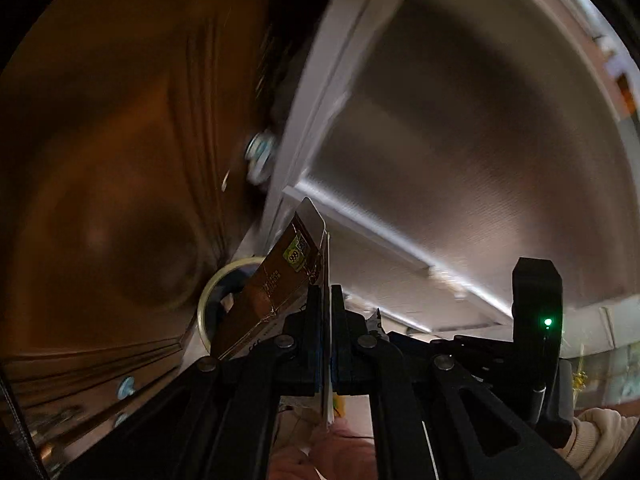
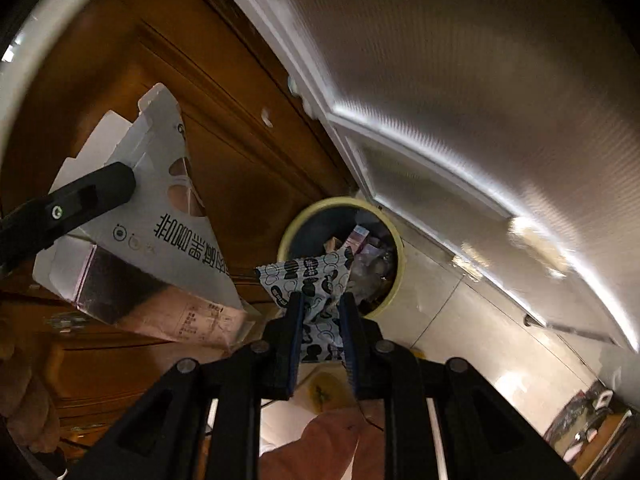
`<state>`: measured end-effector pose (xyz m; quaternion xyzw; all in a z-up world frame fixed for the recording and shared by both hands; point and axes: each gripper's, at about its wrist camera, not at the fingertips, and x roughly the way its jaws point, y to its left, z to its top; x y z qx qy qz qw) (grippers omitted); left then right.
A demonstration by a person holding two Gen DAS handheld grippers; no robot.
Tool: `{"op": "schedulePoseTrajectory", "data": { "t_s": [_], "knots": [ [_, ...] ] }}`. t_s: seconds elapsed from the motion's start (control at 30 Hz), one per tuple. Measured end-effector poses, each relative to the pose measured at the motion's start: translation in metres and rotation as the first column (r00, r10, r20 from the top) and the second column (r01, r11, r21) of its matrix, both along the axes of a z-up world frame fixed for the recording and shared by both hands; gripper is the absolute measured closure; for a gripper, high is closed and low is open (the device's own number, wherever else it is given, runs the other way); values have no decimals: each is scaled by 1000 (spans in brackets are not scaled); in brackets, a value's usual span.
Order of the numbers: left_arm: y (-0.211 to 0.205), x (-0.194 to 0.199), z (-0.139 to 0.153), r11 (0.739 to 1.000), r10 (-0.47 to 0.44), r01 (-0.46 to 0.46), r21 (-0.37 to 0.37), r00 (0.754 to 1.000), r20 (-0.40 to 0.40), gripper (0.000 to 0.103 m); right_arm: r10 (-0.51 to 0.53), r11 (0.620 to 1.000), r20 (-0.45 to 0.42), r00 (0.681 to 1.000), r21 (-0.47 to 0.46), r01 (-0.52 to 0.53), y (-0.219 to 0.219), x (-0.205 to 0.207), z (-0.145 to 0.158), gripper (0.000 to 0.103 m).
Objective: Collect trash
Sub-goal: 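Open the left tool over the bin while the right releases the wrapper into it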
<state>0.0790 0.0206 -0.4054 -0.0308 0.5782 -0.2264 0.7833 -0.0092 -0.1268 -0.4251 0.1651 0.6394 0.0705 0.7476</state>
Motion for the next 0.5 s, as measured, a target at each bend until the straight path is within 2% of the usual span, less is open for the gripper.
{"op": "schedulePoseTrajectory", "data": {
  "t_s": [0.1, 0.2, 0.27, 0.33, 0.37, 0.4, 0.43, 0.5],
  "knots": [
    [2, 6, -49, 1000, 14, -14, 15, 1000, -24, 101, 10, 1000, -14, 1000, -2, -10, 4, 12, -51, 85],
    [5, 7, -91, 998, 23, -20, 55, 999, -47, 100, 10, 1000, -26, 1000, 12, -10, 6, 23, -86, 85],
    [7, 7, -114, 997, 25, -20, 74, 997, -70, 92, 11, 1000, -28, 1000, 25, -10, 8, 30, -106, 84],
    [11, 4, -127, 997, 25, -18, 80, 996, -89, 70, 15, 999, -32, 999, 41, -14, 9, 33, -119, 82],
    [12, 3, -134, 996, 26, -17, 89, 995, -98, 64, 19, 999, -31, 999, 34, -18, 10, 35, -124, 82],
    [13, 3, -139, 995, 29, -19, 101, 994, -103, 53, 25, 999, -29, 999, 29, -24, 10, 37, -128, 82],
    [14, 2, -144, 993, 35, -23, 116, 994, -105, 50, 33, 999, -32, 999, 32, -32, 11, 38, -132, 82],
    [15, 1, -147, 990, 41, -25, 137, 993, -113, 50, 40, 999, -44, 998, 36, -38, 11, 39, -138, 81]
  ]
}}
